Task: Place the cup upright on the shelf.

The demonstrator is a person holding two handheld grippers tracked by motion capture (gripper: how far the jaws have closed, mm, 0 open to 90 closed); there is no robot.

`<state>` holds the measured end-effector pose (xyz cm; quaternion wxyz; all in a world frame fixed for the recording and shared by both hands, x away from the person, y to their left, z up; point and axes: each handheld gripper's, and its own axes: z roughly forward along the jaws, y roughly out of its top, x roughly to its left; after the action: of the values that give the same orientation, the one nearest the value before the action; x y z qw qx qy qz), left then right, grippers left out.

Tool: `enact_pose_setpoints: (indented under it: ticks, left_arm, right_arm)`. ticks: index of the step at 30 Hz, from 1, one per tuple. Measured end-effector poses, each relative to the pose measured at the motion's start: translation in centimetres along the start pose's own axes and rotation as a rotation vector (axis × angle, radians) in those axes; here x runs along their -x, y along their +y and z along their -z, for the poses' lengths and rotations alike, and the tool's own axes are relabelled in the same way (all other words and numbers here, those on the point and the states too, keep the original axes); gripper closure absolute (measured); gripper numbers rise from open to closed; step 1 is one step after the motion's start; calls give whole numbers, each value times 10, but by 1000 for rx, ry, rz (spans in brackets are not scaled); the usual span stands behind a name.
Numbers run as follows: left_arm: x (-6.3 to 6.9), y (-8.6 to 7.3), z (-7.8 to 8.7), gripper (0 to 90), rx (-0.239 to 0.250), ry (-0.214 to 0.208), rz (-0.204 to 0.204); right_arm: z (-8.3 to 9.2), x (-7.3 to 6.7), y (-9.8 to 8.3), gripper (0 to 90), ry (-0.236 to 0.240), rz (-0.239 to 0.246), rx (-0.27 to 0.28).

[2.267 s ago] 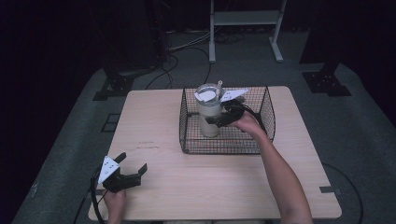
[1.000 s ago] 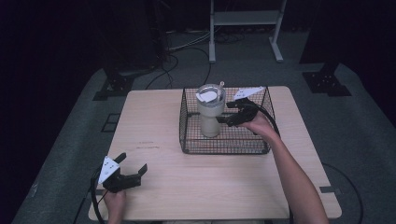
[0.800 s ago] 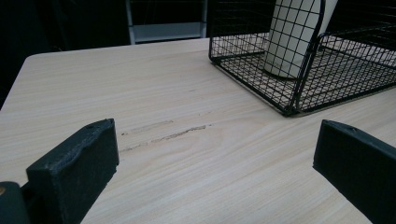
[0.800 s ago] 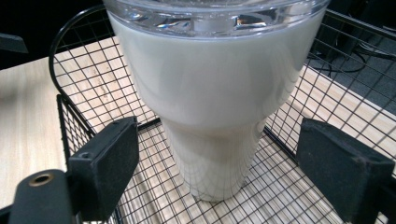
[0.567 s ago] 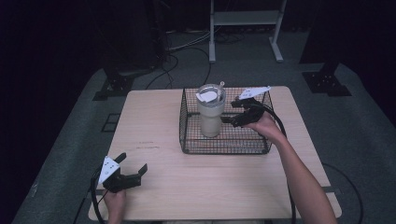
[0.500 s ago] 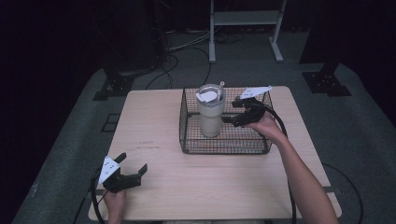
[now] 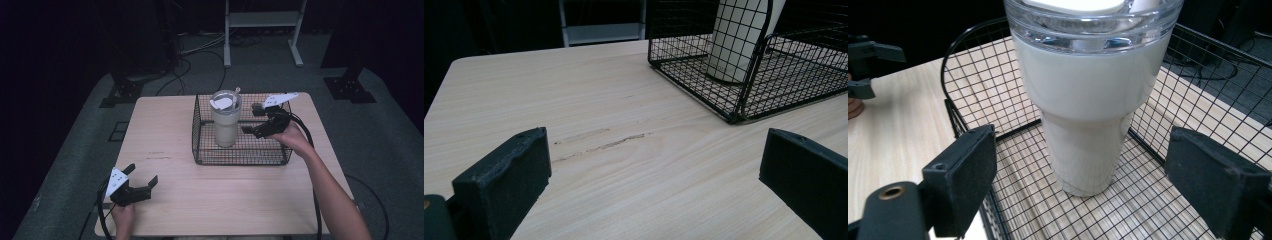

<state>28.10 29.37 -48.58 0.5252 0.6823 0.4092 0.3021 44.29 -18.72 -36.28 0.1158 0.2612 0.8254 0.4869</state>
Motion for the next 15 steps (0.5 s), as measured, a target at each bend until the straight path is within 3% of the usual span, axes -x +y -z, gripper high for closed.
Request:
enact_pose_setpoints:
  ticks: [15]
  left_arm:
    - [0,0,0,0,-3,2,-5]
  right_arm:
    - [19,-9,-11,129,13,5,22]
